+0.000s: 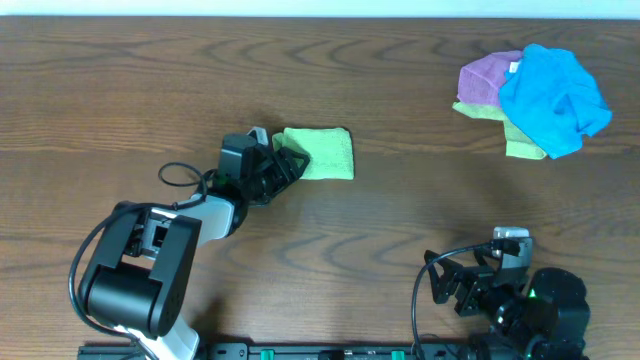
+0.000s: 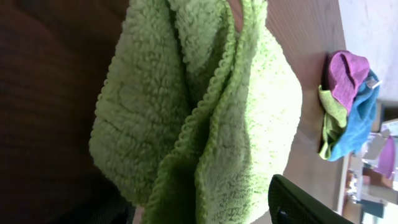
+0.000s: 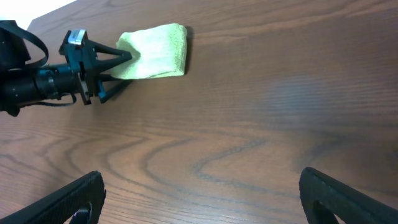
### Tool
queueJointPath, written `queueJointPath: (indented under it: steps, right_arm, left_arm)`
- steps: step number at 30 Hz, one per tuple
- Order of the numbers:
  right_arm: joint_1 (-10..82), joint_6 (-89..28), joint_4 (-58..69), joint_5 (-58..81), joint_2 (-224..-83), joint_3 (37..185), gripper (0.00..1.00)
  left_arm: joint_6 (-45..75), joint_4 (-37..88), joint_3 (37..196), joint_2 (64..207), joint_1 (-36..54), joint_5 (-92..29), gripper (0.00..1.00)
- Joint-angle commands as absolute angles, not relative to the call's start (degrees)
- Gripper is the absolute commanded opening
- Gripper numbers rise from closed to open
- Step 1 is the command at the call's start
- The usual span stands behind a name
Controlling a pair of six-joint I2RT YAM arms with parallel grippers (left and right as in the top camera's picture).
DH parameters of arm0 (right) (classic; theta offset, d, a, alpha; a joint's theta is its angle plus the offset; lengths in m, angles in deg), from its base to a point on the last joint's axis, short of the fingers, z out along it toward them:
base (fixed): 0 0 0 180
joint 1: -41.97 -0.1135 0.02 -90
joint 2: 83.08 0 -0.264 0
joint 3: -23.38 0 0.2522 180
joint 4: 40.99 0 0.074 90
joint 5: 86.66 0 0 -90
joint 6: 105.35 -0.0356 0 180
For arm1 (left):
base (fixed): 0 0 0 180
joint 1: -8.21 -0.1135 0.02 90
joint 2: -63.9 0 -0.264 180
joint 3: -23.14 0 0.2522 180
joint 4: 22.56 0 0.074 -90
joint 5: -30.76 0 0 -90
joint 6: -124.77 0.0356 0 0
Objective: Fold the cloth
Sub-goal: 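Grasp the folded green towel's left edge with the left gripper, then carry the towel to the upper left and set it down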
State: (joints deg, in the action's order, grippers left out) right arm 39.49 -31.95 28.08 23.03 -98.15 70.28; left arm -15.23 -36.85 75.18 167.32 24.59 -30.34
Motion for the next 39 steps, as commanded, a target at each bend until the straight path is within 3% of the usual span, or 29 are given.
queueJointPath:
  steps: [1,8,11,14,19,26,39]
  right_arm:
    - [39.8,-32.9,28.1,23.1,-97.7,69.9,0.99]
    - [39.8,-32.9,28.1,23.1,-97.7,69.9,0.99]
    - [39.8,-32.9,28.1,23.1,-97.7,69.9,0.99]
    - [39.8,-32.9,28.1,23.1,-97.7,69.9,0.99]
    - [39.8,-32.9,28.1,23.1,-97.7,69.9,0.99]
    - [39.8,-32.9,28.1,23.1,-97.7,69.9,0.99]
    - [39.8,-32.9,28.1,23.1,-97.7,69.9,0.99]
  left_arm:
    - [-12.1,-35.7,74.1,169.7,24.8,-37.4,0.67]
    - [-10.2,-38.9,74.4,171.9,24.8,-38.6,0.59]
    - [-10.1,-41.5,75.4,175.1,24.8,-36.7,0.51]
    - [-7.7,-43.6,77.7,178.4,24.8,-33.7,0.38]
    - [-2.6,-43.1,82.6,179.9,24.7,-29.0,0.06]
    - [-2.5,-39.6,89.8,177.8,22.8,-25.1,0.06]
    - [8.3,-3.9,119.9,174.2,13.0,-29.1,0.06]
